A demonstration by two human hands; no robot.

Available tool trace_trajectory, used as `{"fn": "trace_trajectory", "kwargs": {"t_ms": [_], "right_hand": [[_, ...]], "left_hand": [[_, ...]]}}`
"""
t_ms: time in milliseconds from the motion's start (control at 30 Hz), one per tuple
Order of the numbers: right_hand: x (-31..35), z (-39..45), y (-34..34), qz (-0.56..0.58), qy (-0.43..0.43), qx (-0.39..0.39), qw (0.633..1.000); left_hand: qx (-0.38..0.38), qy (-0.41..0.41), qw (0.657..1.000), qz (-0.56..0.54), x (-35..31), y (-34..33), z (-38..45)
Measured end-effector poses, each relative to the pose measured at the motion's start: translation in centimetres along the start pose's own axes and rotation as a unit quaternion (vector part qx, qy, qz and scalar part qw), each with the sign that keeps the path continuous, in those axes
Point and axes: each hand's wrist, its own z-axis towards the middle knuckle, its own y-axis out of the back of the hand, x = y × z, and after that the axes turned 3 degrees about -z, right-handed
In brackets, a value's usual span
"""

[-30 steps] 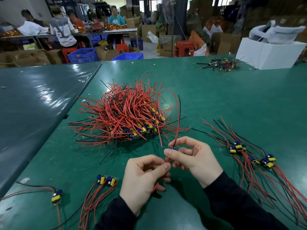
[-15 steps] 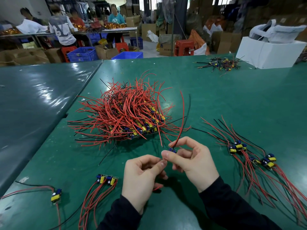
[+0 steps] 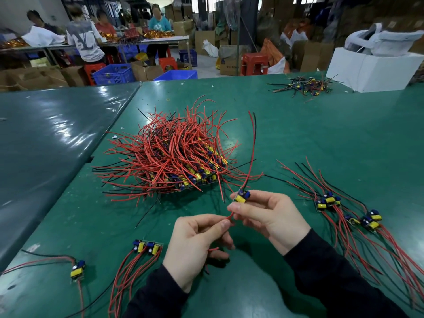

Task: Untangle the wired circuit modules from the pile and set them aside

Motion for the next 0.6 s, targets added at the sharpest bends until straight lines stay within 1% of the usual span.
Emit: {"fn": "trace_trajectory", "kwargs": {"t_ms": [133, 233, 300, 367, 467, 533, 600], "right_hand": [[0.1, 0.0, 0.2, -0.082, 0.052, 0.001, 0.995], [0.0, -0.1, 0.0, -0.087, 0.054, 0.006, 0.995], [-0.1, -0.2, -0.2, -0.083, 0.051, 0.003, 0.995], [-0.4, -0.3, -0.4, -0.085, 0.052, -0.01, 0.995], [-0.8, -0.4, -0.6, -0.091, 0.063, -0.035, 0.993], [-0.7, -0.6, -0.9, -0.089, 0.08, -0.04, 0.992], [-0.2, -0.5, -0.8, -0.078, 0.092, -0.048, 0.991]], "left_hand": [[0.042, 0.025, 0.999, -0.018, 0.0, -0.2, 0.0], [0.08, 0.077, 0.992, -0.059, -0.1, 0.0, 0.0], [0.085, 0.087, 0.991, -0.061, -0.1, 0.2, 0.0], [0.05, 0.05, 0.997, -0.02, 0.3, 0.0, 0.1], [-0.019, -0.05, 0.996, 0.07, 1.4, -0.2, 0.3], [-0.034, -0.087, 0.992, 0.087, 1.5, -0.4, 0.4], [-0.023, -0.095, 0.992, 0.075, 1.3, -0.4, 0.5]]}}
